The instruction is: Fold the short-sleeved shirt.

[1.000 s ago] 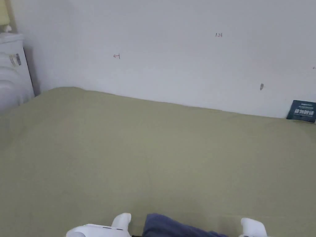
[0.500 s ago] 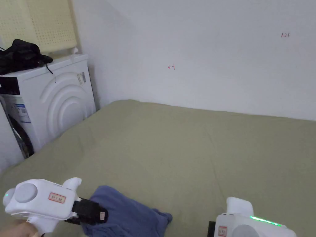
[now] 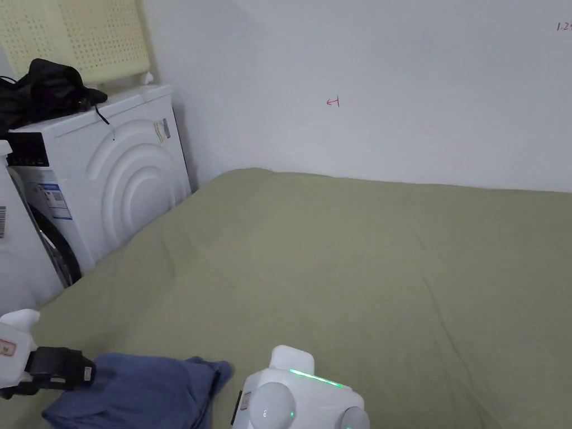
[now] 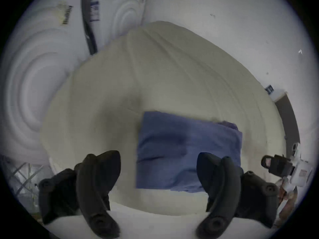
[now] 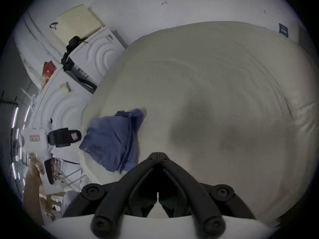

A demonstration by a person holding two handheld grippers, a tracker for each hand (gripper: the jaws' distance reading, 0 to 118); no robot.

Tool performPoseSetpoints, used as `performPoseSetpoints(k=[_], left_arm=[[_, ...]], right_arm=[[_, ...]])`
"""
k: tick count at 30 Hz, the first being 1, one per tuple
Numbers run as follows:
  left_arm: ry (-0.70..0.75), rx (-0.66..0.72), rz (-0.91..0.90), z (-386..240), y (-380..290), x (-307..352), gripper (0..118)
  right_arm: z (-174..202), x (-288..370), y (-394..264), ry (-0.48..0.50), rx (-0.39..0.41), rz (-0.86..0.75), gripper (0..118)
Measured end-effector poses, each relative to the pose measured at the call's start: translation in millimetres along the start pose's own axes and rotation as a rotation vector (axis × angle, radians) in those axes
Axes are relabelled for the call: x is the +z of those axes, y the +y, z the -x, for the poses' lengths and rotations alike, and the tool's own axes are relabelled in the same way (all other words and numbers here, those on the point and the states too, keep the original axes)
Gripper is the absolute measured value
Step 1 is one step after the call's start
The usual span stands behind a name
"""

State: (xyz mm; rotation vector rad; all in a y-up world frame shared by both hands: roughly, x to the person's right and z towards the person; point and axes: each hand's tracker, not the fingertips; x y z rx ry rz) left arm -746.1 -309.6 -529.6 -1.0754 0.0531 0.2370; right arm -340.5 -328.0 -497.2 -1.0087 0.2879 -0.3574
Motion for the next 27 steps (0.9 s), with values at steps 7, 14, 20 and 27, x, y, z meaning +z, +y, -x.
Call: performPoseSetpoints(k=[7,14,20,27], left_arm=[[0.204,-0.127,-0.312,-102,-27,89,1],[0.036,-0.299,-0.408,-294,-107,98,1],[-0.052,-0.263,-0.533,-455,-208,87,1],[-0.142,-0.324,-0.484,-566,-280,91,1]], right_arm=[[-84,62,4,-0.059,0.04,-0.152,0],[-209,153,-14,-0.132,0.077,-0.241,0],[-298,223,-27,-0.25,0.111,-0.336,0],[-382,303,-56,-0.459,0.159,-0.499,0]])
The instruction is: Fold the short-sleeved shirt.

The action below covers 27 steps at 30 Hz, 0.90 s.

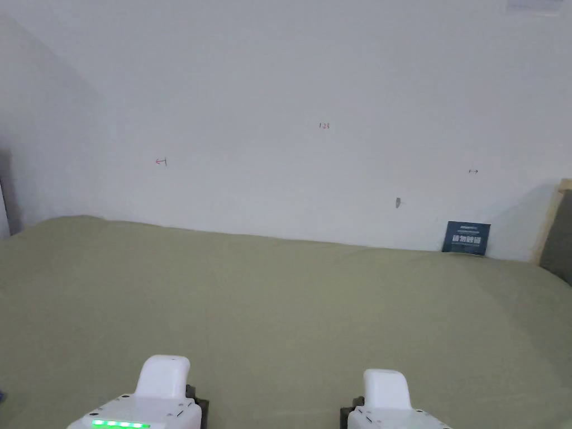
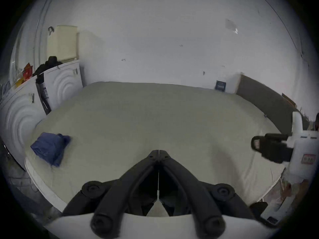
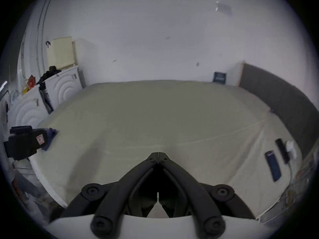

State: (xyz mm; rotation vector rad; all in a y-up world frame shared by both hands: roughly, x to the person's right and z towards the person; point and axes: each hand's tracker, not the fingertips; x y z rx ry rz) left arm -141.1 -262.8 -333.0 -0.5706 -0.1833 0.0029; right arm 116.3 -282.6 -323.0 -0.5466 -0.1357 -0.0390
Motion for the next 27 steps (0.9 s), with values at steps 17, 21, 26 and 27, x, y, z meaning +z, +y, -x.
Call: performPoseSetpoints(k=[17,21,26,27], left_arm=[[0.073,0.022,-0.297,3,62,36,1],[0.079,-0.033,-0.358,7,65,44,61],[0.042,0.006,-0.444,9,56,51,118],[0.05,0.009,-0.465,8,53,56,118]], right_arm=[[-52,85,65,-0.2,0.028,-0.305,0],[-48,93,66,-0.164,0.041,-0.402,18],[-45,89,56,-0.161,0.046,-0.43,93],[-43,88,53,-0.171,0.055,-0.438,96]])
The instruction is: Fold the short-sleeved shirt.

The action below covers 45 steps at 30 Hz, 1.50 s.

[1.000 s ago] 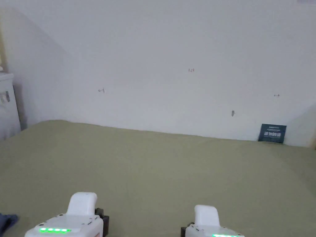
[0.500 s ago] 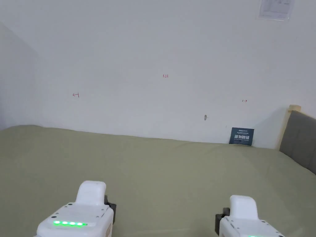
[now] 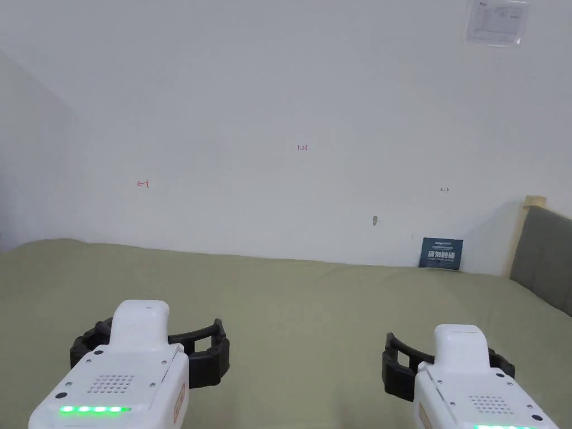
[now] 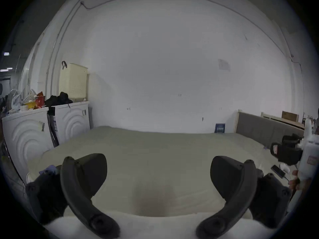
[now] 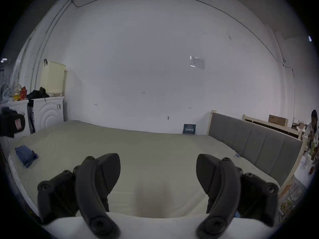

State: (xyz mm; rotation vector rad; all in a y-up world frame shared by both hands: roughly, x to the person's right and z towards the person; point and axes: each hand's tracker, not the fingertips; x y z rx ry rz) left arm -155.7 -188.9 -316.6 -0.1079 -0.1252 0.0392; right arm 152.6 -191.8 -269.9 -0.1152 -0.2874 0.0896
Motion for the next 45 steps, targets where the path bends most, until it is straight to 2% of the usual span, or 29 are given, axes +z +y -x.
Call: performPoseSetpoints(k=[3,4,9,20,28,31,34,39,45], left_arm=[[0.019,0.012,0.003,4,-1,0,118],[0.023,0.021,0.012,5,-1,-1,118],[0.032,0.045,0.038,13,-1,-5,118],[-0.007,-0.016,0.021,5,1,-4,118],[-0.009,0.01,0.033,5,3,-5,118],[-0.016,0.011,0.026,4,2,-6,118],[-0.01,0.002,0.035,1,1,-10,118],[-0.024,-0.008,0.045,-1,-1,-11,118],[-0.008,0.0,0.065,2,-7,-14,118]], right_arm=[[0,2,-9,-0.003,0.005,-0.019,118],[1,6,-8,0.012,-0.006,-0.072,118],[-1,4,-7,-0.01,-0.03,-0.043,118],[0,3,-3,0.007,-0.031,-0.025,118],[-7,7,5,0.039,-0.106,-0.047,118],[-4,2,6,0.037,-0.124,0.019,118],[-4,1,2,0.048,-0.14,0.007,118],[0,-1,2,0.025,-0.101,-0.001,118],[-4,-6,-3,0.041,-0.116,0.012,118]])
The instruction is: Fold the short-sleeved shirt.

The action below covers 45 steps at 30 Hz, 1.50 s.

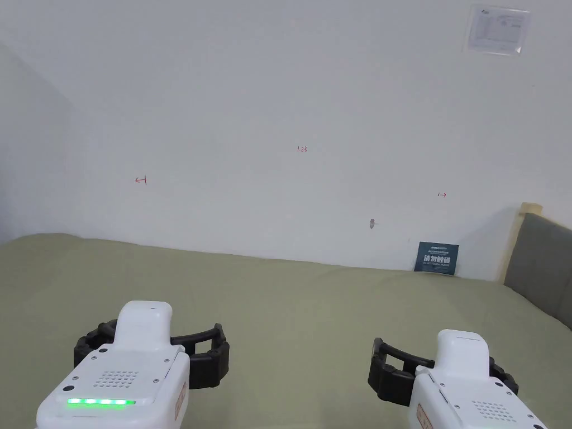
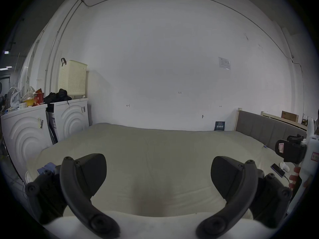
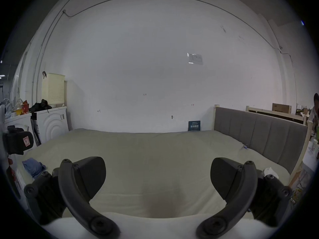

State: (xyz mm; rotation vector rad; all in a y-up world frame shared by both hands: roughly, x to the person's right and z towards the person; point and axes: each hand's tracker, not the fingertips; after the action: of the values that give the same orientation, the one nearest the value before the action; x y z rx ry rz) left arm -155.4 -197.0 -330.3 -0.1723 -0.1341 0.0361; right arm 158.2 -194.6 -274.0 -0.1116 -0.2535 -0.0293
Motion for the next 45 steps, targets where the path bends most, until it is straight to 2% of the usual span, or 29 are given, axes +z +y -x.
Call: performPoseSetpoints(k=[7,13,17,25,27,32,42,45], left_arm=[[0.011,0.019,0.012,7,-3,-1,118],[0.007,0.024,0.01,8,-1,0,118],[-0.003,0.023,0.029,8,0,2,118],[0.014,0.024,0.032,10,0,-1,118],[0.015,0.035,0.047,9,-1,-2,118],[0.009,0.026,0.046,6,-2,-2,118],[-0.005,0.017,0.048,0,0,-3,118],[-0.012,0.007,0.042,-1,0,-1,118]], right_arm=[[-3,0,-9,-0.009,-0.031,0.02,118],[-2,-6,-15,-0.01,0.052,0.057,118],[-4,-3,-14,0.032,0.015,0.053,118],[-5,-5,-7,0.022,0.015,0.043,118],[-3,-8,-6,-0.007,0.008,0.058,118],[-7,-8,-5,0.023,-0.052,0.064,118],[-5,-7,-4,0.024,-0.051,0.111,118],[-1,-8,-1,-0.03,-0.043,0.157,118]])
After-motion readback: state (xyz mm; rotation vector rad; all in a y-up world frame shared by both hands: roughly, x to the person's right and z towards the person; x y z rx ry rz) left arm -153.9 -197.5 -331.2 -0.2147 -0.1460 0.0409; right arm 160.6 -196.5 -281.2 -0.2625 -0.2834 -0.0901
